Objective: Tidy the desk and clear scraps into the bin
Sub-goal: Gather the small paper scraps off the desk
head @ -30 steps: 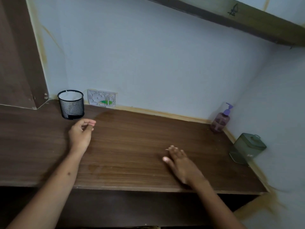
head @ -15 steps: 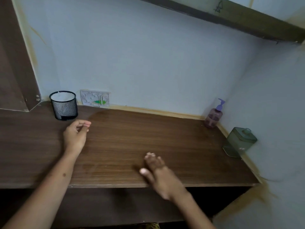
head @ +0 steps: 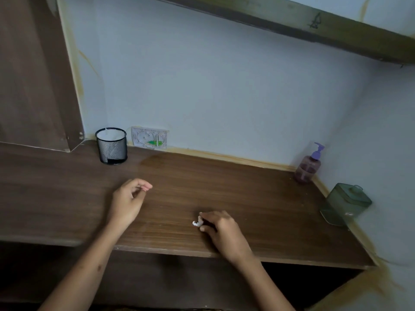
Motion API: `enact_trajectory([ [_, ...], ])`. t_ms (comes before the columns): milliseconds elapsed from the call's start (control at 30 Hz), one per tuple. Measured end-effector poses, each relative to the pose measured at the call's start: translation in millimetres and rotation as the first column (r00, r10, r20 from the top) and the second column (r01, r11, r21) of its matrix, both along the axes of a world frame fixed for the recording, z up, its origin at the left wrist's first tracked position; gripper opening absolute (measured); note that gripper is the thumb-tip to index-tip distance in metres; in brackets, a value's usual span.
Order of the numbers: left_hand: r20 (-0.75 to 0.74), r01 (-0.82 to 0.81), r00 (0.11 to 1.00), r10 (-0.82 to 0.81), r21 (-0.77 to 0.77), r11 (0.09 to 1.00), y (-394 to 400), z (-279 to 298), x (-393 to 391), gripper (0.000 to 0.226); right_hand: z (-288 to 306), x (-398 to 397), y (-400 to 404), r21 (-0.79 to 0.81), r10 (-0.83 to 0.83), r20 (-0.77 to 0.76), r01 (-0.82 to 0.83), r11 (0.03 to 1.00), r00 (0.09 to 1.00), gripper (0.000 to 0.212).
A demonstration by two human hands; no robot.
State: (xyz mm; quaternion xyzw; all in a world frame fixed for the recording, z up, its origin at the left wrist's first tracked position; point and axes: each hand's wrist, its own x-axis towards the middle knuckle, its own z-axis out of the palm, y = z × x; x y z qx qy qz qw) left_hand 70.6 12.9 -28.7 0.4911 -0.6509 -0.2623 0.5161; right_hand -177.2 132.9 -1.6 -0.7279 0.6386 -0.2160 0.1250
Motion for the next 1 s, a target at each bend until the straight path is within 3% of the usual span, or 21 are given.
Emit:
enact_trajectory([
  [133, 0.013, 0.0, 1.0, 0.001, -0.055, 0.999, 23, 3, 11, 0.039, 1, 10, -12, 0.034, 0.013, 0.002, -0.013, 0.999, 1.0, 0.038],
  [300, 0.03, -0.046, 0.998, 0.048, -0.071, 0.996, 45, 3, 30, 0.039, 4, 15, -18, 0.071, -0.01, -0.061, 0.014, 0.997, 0.998, 0.019],
  [400, 0.055, -0.067, 0.996, 0.071, -0.063, 0.996, 56, -3, 36, 0.041, 0, 18, -18, 0.054, -0.033, -0.049, 0.036, 0.998, 0.998, 0.019],
  [667, 0.138, 0.013, 0.99, -0.003, -0.074, 0.997, 66, 8, 25, 0.039, 7, 16, 1, -0.179, -0.093, 0.296, 0.151, 0.972, 0.951, 0.016],
  [900, 0.187, 0.092, 0.979, -0.085, -0.032, 0.995, 69, 12, 5, 0.047, 14, 15, 7, -0.137, -0.142, 0.456, 0.227, 0.964, 0.879, 0.028],
  [1000, 0.252, 0.127, 0.96, -0.12, -0.011, 0.992, 54, 15, -6, 0.042, 14, 6, -8, -0.086, -0.167, 0.506, 0.243, 0.966, 0.846, 0.015],
])
